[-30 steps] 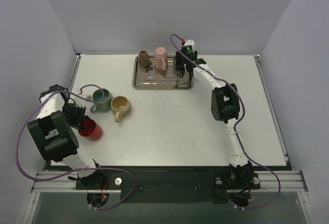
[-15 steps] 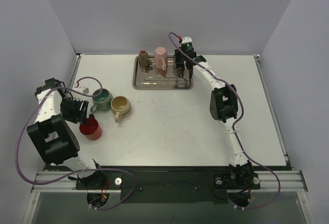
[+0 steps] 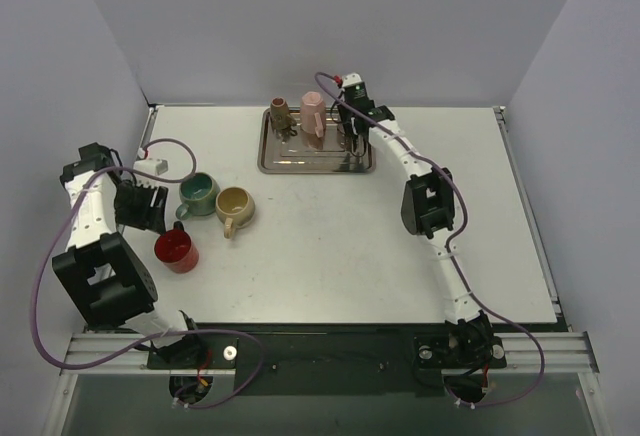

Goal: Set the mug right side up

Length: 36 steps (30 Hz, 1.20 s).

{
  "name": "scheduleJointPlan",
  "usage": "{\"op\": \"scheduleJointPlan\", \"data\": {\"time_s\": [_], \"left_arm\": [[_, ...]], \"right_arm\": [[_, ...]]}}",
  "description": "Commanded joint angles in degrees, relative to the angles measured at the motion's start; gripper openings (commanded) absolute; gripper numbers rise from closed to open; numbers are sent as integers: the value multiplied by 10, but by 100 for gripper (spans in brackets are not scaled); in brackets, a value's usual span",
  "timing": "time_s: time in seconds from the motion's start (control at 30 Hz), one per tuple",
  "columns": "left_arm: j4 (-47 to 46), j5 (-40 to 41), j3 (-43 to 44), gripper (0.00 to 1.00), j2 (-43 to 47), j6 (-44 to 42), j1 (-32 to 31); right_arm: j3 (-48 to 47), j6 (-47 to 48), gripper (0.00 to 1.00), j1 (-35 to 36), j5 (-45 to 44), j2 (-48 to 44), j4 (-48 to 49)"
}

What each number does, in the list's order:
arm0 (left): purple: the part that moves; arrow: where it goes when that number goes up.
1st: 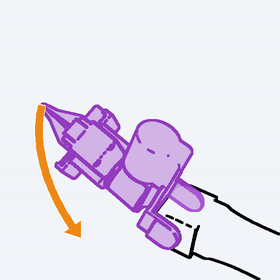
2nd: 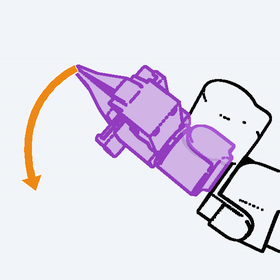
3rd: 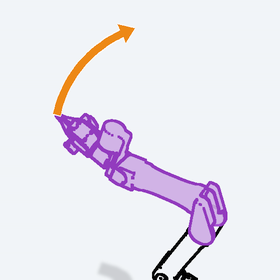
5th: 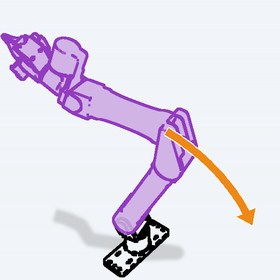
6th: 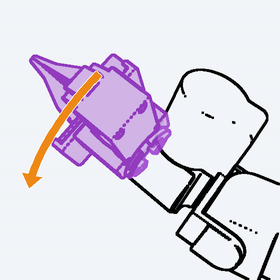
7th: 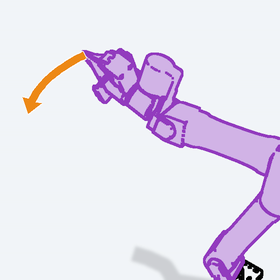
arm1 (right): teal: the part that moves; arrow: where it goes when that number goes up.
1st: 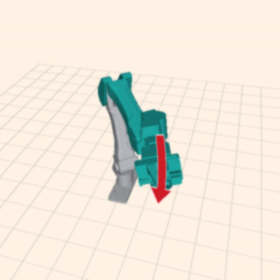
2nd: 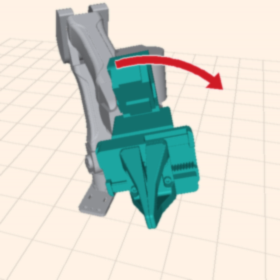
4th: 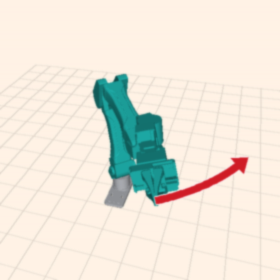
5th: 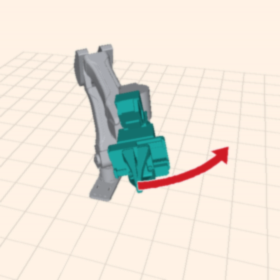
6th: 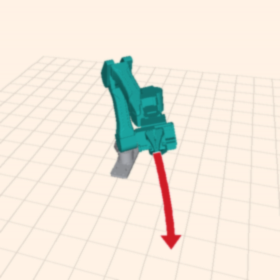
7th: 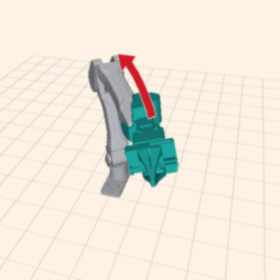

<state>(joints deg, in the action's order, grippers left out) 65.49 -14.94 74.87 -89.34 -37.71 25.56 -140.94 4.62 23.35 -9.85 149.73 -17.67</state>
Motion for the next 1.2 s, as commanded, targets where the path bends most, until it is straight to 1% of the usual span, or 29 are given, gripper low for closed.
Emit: {"op": "scheduleJointPlan", "data": {"time_s": [0.0,0.03,0.07,0.1,0.13,0.17,0.2,0.27,0.37,0.43,0.5,0.63,0.83,1.0,1.1,1.13,1.17], "left_arm": [[12,-32,30,66,29,-5,-1],[13,-34,32,66,29,-7,-2],[14,-38,33,66,29,-8,-2],[17,-40,35,66,29,-10,-2],[22,-46,39,66,29,-10,-1],[24,-51,43,66,30,-12,-2],[30,-55,47,66,31,-14,-2],[31,-61,55,66,40,-16,-2],[31,-70,58,66,50,-20,-1],[33,-76,59,66,56,-23,-1],[34,-78,60,66,62,-26,-1],[34,-80,62,66,73,-31,-2],[41,-73,60,67,85,-48,-2],[40,-72,61,67,92,-49,-1],[39,-74,61,67,94,-51,-1],[39,-75,62,67,95,-52,-2],[39,-75,60,67,97,-54,-2]], "right_arm": [[21,-30,37,2,-34,-20,-2],[29,-46,38,0,-24,-29,9],[38,-100,38,-5,-10,-31,23],[38,-133,38,-15,28,-30,28],[38,-192,38,-20,47,-28,39],[41,-230,37,-29,74,-23,46],[55,-284,37,-33,77,-23,61],[91,-325,36,-38,61,-33,94],[124,-334,36,-38,39,-49,134],[88,-340,36,-38,39,-33,125],[56,-354,36,-38,40,-14,96],[69,-362,33,-41,35,-17,117],[71,-288,34,-38,26,-28,124],[45,-285,32,-40,41,-14,116],[37,-274,38,-38,49,-9,120],[39,-270,45,-37,49,-12,120],[42,-261,49,-36,48,-12,123]]}}
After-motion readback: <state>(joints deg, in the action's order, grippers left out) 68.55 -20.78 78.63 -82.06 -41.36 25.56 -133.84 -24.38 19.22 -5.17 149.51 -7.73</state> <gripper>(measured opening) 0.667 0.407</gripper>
